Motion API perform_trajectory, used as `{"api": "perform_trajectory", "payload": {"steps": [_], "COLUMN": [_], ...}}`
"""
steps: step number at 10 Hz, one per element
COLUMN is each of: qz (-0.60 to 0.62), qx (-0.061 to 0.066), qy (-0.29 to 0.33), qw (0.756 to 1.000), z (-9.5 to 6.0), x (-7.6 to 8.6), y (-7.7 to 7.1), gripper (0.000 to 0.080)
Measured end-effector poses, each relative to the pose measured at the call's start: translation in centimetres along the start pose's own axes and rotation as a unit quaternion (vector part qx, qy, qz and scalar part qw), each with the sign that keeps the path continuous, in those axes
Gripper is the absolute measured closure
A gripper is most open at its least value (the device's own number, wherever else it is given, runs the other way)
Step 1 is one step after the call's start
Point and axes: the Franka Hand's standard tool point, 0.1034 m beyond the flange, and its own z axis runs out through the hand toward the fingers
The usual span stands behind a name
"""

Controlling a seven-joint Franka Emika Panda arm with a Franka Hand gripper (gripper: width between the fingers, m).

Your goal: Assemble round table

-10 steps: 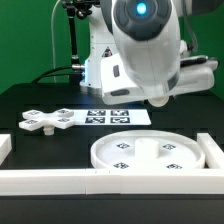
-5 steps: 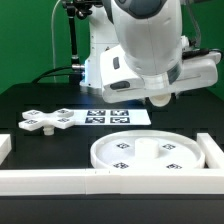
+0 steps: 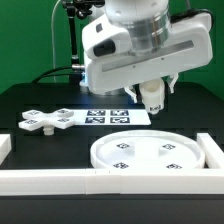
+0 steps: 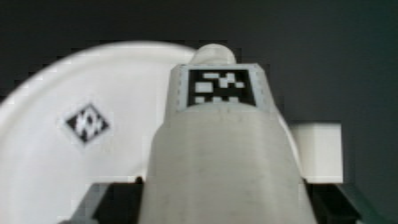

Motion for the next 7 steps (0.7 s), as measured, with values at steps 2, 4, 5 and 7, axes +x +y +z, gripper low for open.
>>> {"api": "perform_trajectory", "payload": {"steps": [2,4,5,7], "qz": [0.003,-0.017,-0.036,-0.048], "qx": [-0.015,-0.039,-0.056,-0.075], "qy": [0.057,0.131,0.186,0.248], "qw": [0.998,0.990,0.980,0.965], "z": [0.1,-0.6,-1.7,-2.9], "x": [0.0,0.8,1.4,2.1], "y": [0.6,1.2,1.2,1.6], "gripper": [0.0390,0.0389,0.0389,0.0389]}}
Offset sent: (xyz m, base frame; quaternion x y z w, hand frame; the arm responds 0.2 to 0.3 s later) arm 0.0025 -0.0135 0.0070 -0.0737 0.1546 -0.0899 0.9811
